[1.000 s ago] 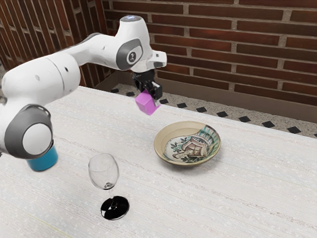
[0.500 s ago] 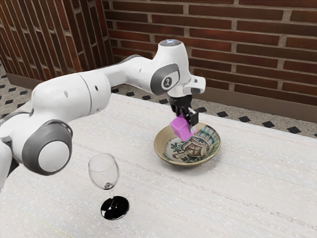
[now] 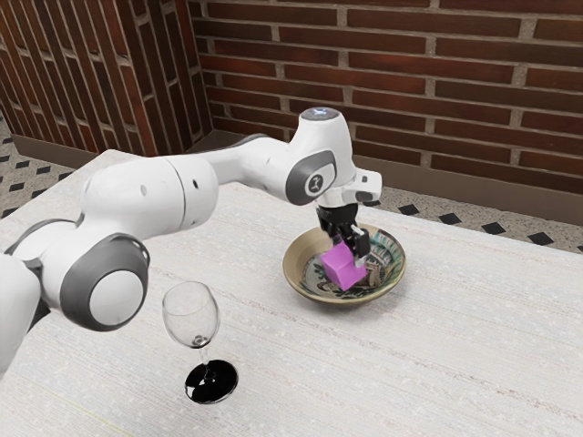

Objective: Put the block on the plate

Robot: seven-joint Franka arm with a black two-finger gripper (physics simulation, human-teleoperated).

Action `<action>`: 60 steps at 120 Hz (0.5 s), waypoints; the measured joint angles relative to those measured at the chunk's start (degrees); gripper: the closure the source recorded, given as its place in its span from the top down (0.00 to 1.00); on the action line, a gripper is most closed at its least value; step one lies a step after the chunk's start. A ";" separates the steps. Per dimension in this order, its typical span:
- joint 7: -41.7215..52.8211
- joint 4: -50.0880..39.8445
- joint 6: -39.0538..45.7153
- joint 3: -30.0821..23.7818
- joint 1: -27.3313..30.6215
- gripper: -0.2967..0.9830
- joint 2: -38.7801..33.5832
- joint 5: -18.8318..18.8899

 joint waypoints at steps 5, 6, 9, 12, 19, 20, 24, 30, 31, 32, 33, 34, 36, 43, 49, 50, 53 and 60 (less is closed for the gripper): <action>0.06 -0.02 0.31 -0.01 0.00 0.63 0.01 -0.01; 0.07 -0.03 0.37 -0.01 0.00 0.64 0.01 -0.01; 0.11 -0.03 0.52 -0.01 0.00 0.65 0.00 -0.01; 0.14 -0.04 0.66 0.01 0.00 0.66 -0.05 0.00; 0.21 -0.09 0.95 -0.01 -0.03 0.69 -0.58 -0.02; 0.22 -0.11 0.98 -0.01 -0.04 0.69 -0.70 -0.03; 0.26 -0.65 1.14 -0.05 -0.10 0.70 -1.66 -0.05; 0.30 -2.79 1.53 -0.14 -0.16 0.72 -4.31 -0.10; 0.31 -3.38 1.63 -0.14 -0.18 0.72 -4.93 -0.10; 0.31 -3.88 1.73 -0.15 -0.21 0.72 -5.47 -0.11; 0.32 -4.52 1.83 -0.14 -0.29 0.72 -6.14 -0.12; 0.32 -5.07 1.93 -0.14 -0.37 0.72 -6.72 -0.13; 0.32 -6.21 2.08 -0.13 -0.51 0.73 -7.92 -0.19; 0.23 -11.64 2.52 0.44 -1.29 0.74 -13.18 -0.52; -0.02 -16.21 2.57 0.69 -1.66 0.74 -17.73 -0.82; -0.07 -16.84 2.53 0.72 -1.71 0.74 -18.41 -0.87; -0.24 -18.75 2.38 0.77 -1.81 0.75 -20.44 -0.99; -0.83 -23.17 1.81 0.83 -1.90 0.75 -25.18 -1.19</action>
